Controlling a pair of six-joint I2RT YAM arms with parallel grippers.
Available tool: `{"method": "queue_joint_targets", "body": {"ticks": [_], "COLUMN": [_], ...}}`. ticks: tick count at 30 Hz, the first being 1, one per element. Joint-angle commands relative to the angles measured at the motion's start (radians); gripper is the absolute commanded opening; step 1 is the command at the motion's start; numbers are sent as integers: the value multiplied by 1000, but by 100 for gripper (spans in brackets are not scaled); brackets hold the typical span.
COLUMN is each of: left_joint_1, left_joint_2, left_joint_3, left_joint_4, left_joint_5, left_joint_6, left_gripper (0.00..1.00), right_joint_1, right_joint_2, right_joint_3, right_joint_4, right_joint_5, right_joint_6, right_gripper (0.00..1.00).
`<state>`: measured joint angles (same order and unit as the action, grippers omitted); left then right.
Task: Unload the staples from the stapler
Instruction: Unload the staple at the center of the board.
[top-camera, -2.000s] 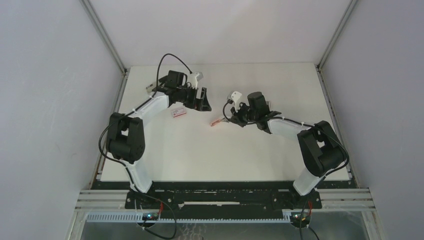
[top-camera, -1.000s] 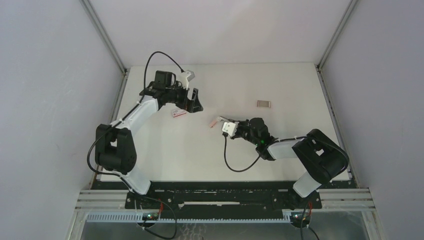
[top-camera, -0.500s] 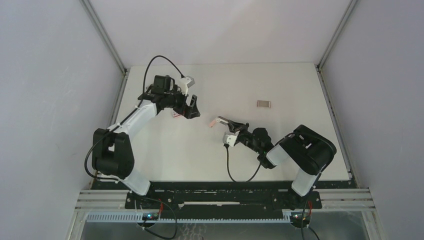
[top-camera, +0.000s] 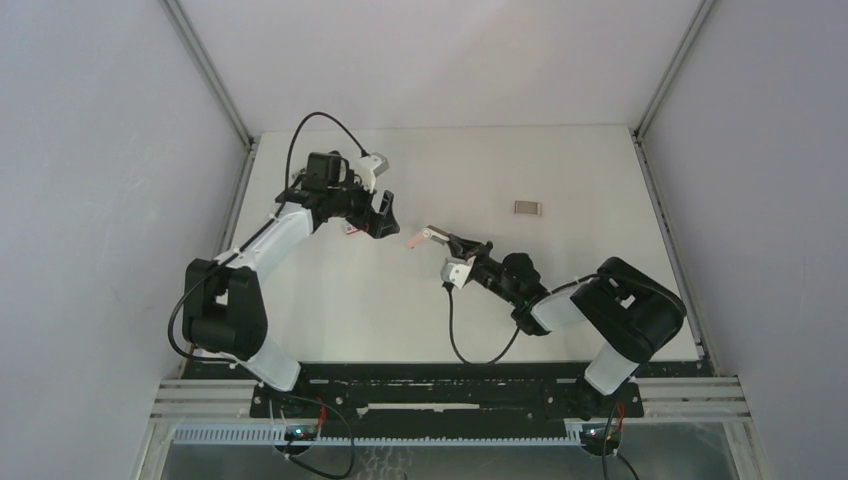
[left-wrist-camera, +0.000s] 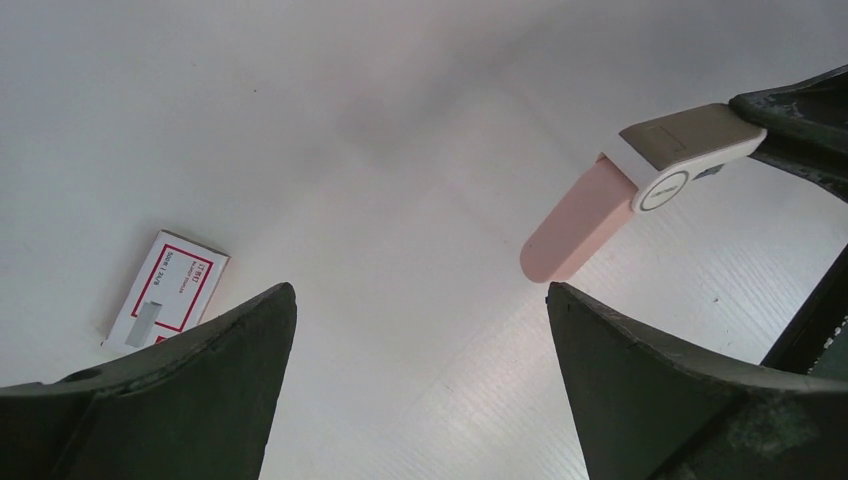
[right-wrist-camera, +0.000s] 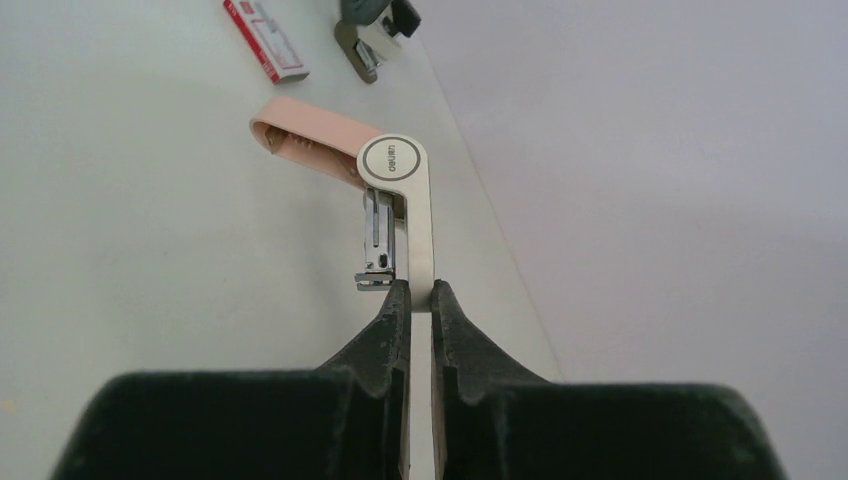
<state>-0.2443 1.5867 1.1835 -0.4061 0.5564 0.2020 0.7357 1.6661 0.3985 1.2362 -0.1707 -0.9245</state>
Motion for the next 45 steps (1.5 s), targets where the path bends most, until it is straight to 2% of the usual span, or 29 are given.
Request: {"method": "queue_joint_targets", "body": {"ticks": [1, 2, 3, 4, 6, 9, 14, 19, 22, 33, 41, 45], "left_joint_1": [6, 6, 5, 6, 5, 5, 6, 6, 5, 7, 6, 6], "left_joint_2": [-51, -52, -51, -52, -54, -55, -56, -53, -54, -62, -68, -65], "left_joint_3": [-22, -23, -23, -22, -23, -25, -26, -23, -21, -22, -21, -18], "left_joint_4": [41, 47, 51, 53, 54, 55, 55, 55, 55, 56, 55, 55], "left_joint_5": [8, 4, -5, -17, -33, -39, -34, -25, -20, -15, -9, -14], "left_joint_6": [-1, -7, -12, -19, -19, -20, -25, -27, -29, -30, -32, -30], "left_gripper": [100, 100, 100, 100, 100, 100, 100, 100, 100, 100, 100, 100], "right_joint_1": [-5, -21, -30, -29, -42, -77, -136, -188, -221, -233, -225, -176], "right_joint_2": [-70, -80, -93, -101, -103, -93, -99, -8, 73, 168, -52, -161], "right_joint_3": [84, 113, 144, 141, 124, 172, 252, 484, 595, 687, 527, 392], "right_joint_4": [-95, -158, -299, -346, -340, -469, -695, -1092, -1241, -1369, -1117, -921], "right_joint_5": [22, 35, 22, -1, -23, -59, -207, -295, -346, -321, -303, -219], "right_joint_6": [150, 209, 204, 150, 143, 243, 392, 555, 648, 675, 617, 478], "right_gripper": [0, 0, 0, 0, 0, 0, 0, 0, 0, 0, 0, 0]}}
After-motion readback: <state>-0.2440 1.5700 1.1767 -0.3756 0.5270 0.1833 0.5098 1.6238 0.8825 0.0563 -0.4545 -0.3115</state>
